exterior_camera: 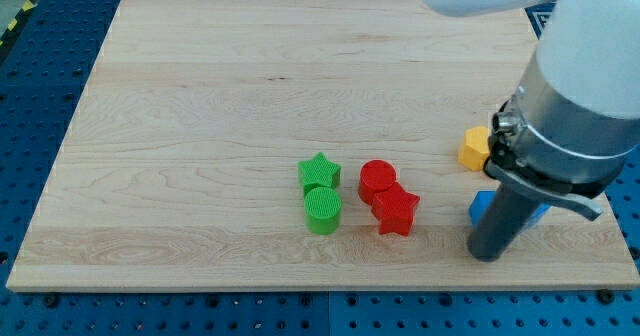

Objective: Slide the blue triangle and the blue cube slightly up

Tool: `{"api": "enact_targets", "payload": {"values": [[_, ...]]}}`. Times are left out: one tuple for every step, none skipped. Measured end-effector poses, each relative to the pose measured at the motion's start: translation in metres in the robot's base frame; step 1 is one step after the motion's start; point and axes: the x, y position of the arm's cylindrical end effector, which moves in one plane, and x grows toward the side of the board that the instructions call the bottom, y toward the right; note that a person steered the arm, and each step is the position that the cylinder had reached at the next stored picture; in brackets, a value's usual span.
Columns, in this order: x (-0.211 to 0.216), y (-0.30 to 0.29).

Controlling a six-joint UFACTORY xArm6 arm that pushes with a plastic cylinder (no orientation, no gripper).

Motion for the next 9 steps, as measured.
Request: {"api": "enact_targets", "payload": {"values": [[-0.017, 0.004], [-0.034, -0.013], [-0.047, -0.026], [-0.03, -0.015], [0.012, 0.02], [0.013, 0.069], [0.013, 0.043], [0.008, -0.011], [-0.009, -0.011]]}}
